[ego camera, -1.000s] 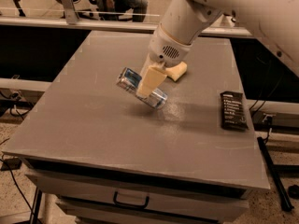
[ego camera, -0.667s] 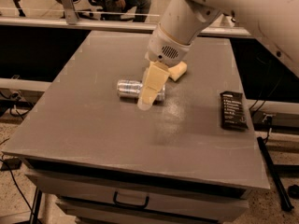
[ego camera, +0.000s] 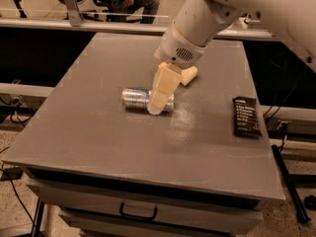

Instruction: Knock redbull can over

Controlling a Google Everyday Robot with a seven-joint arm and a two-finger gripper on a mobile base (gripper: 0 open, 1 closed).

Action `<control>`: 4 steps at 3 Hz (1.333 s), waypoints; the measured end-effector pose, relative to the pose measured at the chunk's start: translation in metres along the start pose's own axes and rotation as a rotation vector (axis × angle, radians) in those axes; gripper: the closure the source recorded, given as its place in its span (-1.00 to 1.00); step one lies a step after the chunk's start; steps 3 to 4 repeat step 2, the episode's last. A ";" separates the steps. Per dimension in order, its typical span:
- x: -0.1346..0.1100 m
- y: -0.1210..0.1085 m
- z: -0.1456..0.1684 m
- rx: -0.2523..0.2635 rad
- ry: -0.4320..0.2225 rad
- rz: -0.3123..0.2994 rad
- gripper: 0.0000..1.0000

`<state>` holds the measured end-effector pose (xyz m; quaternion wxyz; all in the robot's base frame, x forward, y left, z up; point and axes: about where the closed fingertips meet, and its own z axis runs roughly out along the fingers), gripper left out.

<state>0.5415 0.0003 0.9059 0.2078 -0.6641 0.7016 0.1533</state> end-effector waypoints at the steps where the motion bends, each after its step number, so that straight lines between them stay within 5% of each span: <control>1: 0.015 -0.006 -0.022 0.055 -0.061 -0.045 -1.00; 4: 0.015 -0.006 -0.022 0.055 -0.061 -0.045 -1.00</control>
Offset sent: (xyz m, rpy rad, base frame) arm 0.0043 -0.0222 0.0110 0.0512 -0.0625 0.0052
